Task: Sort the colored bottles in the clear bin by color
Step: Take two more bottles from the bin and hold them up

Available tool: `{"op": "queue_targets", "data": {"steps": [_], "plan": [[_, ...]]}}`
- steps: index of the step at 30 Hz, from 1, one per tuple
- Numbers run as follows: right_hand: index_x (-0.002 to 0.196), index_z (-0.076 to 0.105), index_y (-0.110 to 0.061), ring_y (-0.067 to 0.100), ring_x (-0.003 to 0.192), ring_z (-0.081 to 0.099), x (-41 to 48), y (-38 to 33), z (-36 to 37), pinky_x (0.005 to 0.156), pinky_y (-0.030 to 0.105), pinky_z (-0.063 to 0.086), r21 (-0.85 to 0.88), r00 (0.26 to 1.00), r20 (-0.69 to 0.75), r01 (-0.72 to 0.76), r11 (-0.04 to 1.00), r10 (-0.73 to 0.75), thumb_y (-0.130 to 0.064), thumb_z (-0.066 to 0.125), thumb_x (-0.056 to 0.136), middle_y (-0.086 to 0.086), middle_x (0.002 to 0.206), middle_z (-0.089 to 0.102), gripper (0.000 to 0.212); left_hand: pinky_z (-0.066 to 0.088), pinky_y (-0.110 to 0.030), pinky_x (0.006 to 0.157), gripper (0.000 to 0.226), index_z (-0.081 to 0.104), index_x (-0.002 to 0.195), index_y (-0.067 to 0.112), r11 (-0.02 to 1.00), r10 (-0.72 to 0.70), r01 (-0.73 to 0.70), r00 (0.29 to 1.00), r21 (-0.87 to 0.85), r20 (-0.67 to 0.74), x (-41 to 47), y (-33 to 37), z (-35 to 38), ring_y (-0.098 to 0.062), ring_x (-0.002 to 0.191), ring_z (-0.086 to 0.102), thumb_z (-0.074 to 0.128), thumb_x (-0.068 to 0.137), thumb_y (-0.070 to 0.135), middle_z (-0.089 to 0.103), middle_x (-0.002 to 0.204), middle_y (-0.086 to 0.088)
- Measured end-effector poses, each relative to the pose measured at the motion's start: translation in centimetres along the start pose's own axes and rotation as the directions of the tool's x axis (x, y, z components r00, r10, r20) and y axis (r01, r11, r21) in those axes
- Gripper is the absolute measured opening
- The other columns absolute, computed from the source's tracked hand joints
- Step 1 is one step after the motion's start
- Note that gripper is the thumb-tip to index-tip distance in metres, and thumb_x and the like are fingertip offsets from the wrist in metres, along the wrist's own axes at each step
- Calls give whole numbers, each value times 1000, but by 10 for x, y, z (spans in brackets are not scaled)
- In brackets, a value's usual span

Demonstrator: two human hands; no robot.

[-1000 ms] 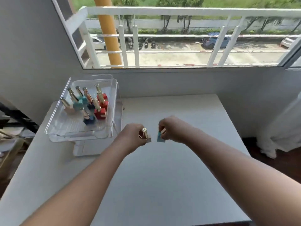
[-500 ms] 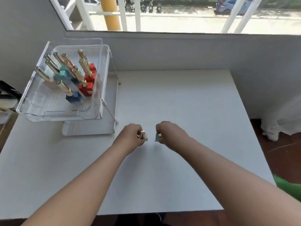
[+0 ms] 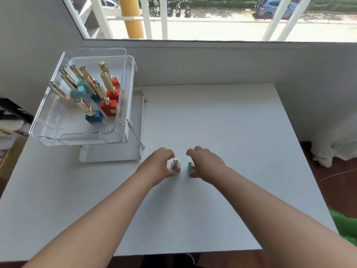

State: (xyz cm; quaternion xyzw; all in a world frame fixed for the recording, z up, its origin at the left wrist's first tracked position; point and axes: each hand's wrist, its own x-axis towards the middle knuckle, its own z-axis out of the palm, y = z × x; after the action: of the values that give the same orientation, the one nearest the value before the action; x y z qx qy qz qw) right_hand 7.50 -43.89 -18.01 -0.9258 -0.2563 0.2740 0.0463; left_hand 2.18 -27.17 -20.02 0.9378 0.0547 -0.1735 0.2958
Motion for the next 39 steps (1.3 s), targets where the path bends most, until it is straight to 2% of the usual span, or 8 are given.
{"op": "queue_targets", "data": {"steps": [4,9,12,17,23,29,34,39], "plan": [[137,41,-25,24,122,45,1,-12,-53,91,38,45,36,999,-23,48,998,-47,-46,81,66,0,132,48,85,51,-31,84,34,60,112,22,993,102,-104,994,55,33,-26,-3,-48,-9,94,58,74,81,22,57,109,8],[119,59,-21,22,106,57,11,-59,-135,90,38,49,101,945,-265,224,969,-191,-38,81,70,2,118,61,57,55,-23,71,20,64,94,27,985,170,-174,970,-7,-175,-65,-9,-131,-1,78,62,77,80,21,59,86,16],[109,65,-16,15,90,56,23,-99,-162,81,27,47,116,881,-388,339,934,-271,-27,78,75,4,110,65,38,47,-13,59,18,63,74,27,973,170,-215,915,-86,-365,-83,-13,-174,2,62,59,80,76,22,62,67,13],[107,67,-12,14,86,57,44,-158,-172,80,26,48,128,856,-418,388,913,-305,-21,76,77,5,109,68,33,44,-7,58,15,67,75,26,976,110,-189,852,-105,-511,-90,-36,-221,2,62,60,82,73,27,66,67,13],[102,65,-15,25,97,62,67,-189,-155,87,42,53,125,918,-351,240,963,-183,-19,73,80,6,108,66,24,51,-21,70,23,65,88,22,997,-64,46,917,-55,-394,-64,-93,-234,-9,79,63,81,73,29,65,85,6],[100,67,-15,26,95,62,71,-199,-148,86,41,51,28,933,-344,120,992,-104,-29,72,79,4,103,69,26,47,-22,71,24,62,89,21,998,-3,-15,963,-64,-270,-40,-98,-228,-9,83,59,81,75,23,62,89,9],[97,66,-16,26,94,59,73,-203,-141,84,40,48,-25,923,-372,92,995,-94,-32,71,81,4,99,68,23,54,-37,80,20,69,89,15,998,41,-48,977,-27,-208,-34,-98,-226,-20,86,64,81,74,24,68,91,-2],[95,68,-20,24,98,52,73,-204,-141,81,36,40,-87,898,-417,114,990,-140,-34,68,81,2,97,68,20,53,-35,76,17,70,88,14,997,66,-70,976,-14,-208,-36,-96,-231,-20,84,63,78,75,21,67,90,-2]]}}
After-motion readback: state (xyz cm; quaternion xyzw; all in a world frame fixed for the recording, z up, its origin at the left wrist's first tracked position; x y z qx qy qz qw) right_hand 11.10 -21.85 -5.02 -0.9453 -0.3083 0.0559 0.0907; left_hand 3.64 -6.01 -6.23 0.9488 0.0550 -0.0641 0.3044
